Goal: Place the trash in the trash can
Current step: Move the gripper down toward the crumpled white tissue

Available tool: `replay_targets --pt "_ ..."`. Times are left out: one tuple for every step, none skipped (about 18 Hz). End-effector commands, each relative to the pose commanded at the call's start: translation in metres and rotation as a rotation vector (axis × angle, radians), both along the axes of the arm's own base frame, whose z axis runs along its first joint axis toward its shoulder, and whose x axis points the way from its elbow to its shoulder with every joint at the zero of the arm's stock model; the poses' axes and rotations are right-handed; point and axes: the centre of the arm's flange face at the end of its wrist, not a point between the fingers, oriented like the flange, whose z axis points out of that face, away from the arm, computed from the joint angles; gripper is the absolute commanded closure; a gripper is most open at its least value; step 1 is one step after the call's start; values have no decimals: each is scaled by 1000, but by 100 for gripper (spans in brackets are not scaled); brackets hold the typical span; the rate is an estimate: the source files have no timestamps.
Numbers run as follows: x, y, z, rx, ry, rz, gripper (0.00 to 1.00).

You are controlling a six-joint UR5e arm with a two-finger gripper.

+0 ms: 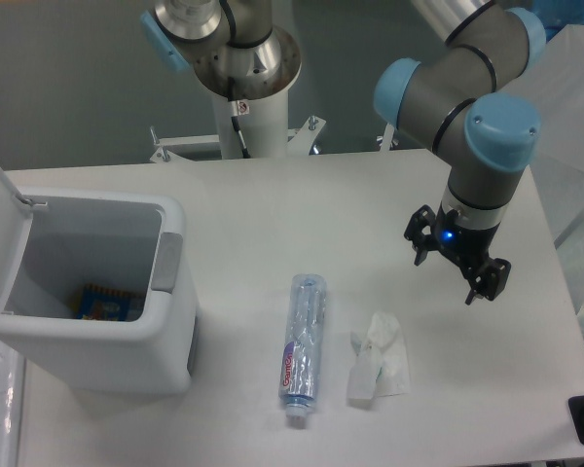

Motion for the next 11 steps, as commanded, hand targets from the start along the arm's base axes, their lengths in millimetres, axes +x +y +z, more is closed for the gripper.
replay_targets --pt "1 0 -1 -1 -3 2 0" --pt "1 0 -2 0 0 3 0" --pt "1 1 -3 5 7 8 0" --pt "1 1 -5 10 11 7 0" --pt "2 0 -9 14 16 7 0" --pt "3 0 -11 25 18 7 0" --pt "4 1 -15 37 15 5 0" --pt "3 2 -22 49 6 5 0" --pt "3 3 -27 69 -6 3 0" --pt "4 5 -32 86 -13 2 0" --pt "6 5 -39 102 -14 1 0"
